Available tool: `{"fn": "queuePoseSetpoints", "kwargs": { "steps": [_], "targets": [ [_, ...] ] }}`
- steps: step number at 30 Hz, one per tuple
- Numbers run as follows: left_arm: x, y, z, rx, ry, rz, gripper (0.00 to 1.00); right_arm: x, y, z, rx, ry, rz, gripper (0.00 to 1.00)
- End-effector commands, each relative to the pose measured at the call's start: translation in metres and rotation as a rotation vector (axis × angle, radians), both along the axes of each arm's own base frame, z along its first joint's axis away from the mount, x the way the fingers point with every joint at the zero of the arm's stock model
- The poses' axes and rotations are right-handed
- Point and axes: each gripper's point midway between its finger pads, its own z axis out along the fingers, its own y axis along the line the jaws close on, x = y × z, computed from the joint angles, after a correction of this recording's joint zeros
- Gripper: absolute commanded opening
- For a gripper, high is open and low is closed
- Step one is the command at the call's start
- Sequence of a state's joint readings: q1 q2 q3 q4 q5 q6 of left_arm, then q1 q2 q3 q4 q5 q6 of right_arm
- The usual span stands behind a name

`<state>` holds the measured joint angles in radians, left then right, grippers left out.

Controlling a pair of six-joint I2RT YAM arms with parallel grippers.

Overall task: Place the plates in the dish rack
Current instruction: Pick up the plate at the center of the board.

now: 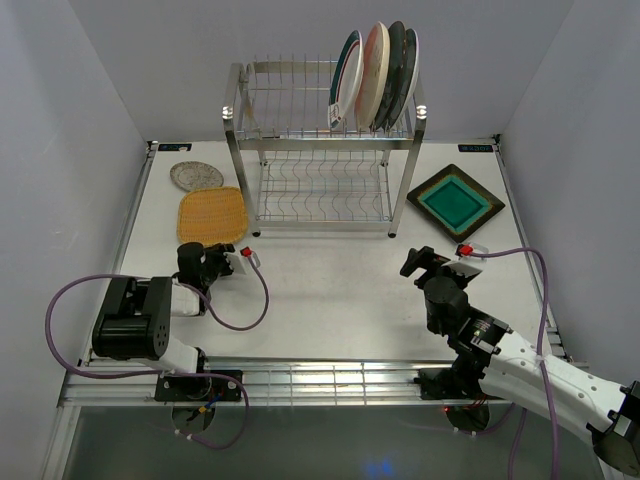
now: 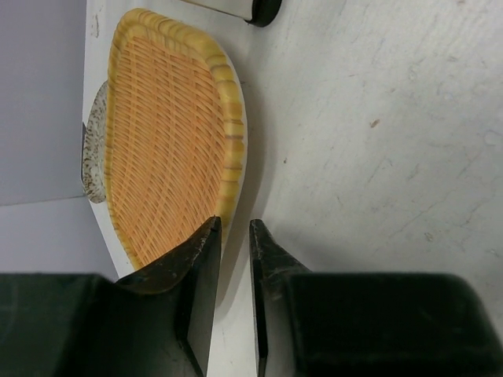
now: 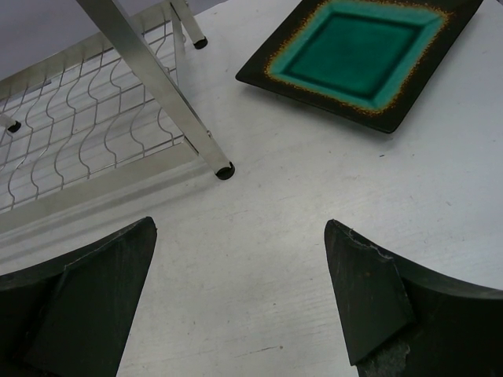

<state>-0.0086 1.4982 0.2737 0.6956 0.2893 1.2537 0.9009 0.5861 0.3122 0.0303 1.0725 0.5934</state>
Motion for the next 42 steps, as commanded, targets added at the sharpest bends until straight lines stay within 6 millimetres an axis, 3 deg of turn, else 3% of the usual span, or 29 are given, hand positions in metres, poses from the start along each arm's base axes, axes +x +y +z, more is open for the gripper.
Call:
{"fn": "queuePoseSetpoints", "kwargs": {
  "steps": [1, 10, 11, 16, 24, 26, 27, 29, 30, 32, 33, 34, 35, 38, 42],
  "targets": [
    [-0.010, -0.003, -0.001, 0.033, 0.004, -0.052, 0.33, 0.002, -0.002, 0.008, 0.019, -0.029, -0.013, 0.93],
    [0.003, 0.015, -0.008, 0.155, 0.016, -0.005, 0.36, 0.003, -0.002, 0.008, 0.022, -0.029, -0.011, 0.93],
    [0.004, 0.029, -0.011, 0.168, 0.027, 0.029, 0.36, 0.003, -0.002, 0.008, 0.019, -0.027, -0.010, 0.93],
    [0.011, 0.036, -0.017, 0.239, 0.036, 0.019, 0.36, 0.004, -0.001, 0.008, 0.022, -0.028, -0.004, 0.93],
    [0.021, 0.036, -0.012, 0.263, -0.019, 0.014, 0.36, 0.004, -0.001, 0.007, 0.021, -0.026, 0.000, 0.93],
    [0.017, 0.033, -0.009, 0.281, -0.073, -0.006, 0.37, 0.004, -0.001, 0.007, 0.020, -0.026, 0.001, 0.93],
    [0.022, 0.033, 0.006, 0.287, -0.158, 0.001, 0.38, 0.005, 0.000, 0.008, 0.020, -0.026, 0.003, 0.93],
    [0.014, 0.032, 0.000, 0.293, -0.177, -0.001, 0.40, 0.005, 0.000, 0.008, 0.022, -0.027, 0.004, 0.93],
    [0.018, 0.033, 0.014, 0.308, -0.252, 0.007, 0.40, 0.005, 0.000, 0.008, 0.022, -0.027, 0.005, 0.93],
    [0.013, 0.034, 0.002, 0.320, -0.251, 0.007, 0.41, 0.005, 0.001, 0.008, 0.023, -0.026, 0.011, 0.93],
    [0.017, 0.034, 0.017, 0.331, -0.325, 0.017, 0.41, 0.005, 0.001, 0.007, 0.019, -0.024, 0.009, 0.93],
    [0.017, 0.034, 0.016, 0.339, -0.336, 0.017, 0.42, 0.006, 0.001, 0.007, 0.019, -0.025, 0.011, 0.94],
    [0.015, 0.035, 0.002, 0.347, -0.310, 0.010, 0.42, 0.006, 0.001, 0.007, 0.018, -0.024, 0.014, 0.94],
    [0.017, 0.035, -0.004, 0.358, -0.316, 0.009, 0.45, 0.006, 0.002, 0.007, 0.017, -0.023, 0.018, 0.94],
    [0.022, 0.035, 0.000, 0.306, -0.329, 0.035, 0.55, 0.007, 0.002, 0.006, 0.013, -0.020, 0.019, 0.94]
  ]
}}
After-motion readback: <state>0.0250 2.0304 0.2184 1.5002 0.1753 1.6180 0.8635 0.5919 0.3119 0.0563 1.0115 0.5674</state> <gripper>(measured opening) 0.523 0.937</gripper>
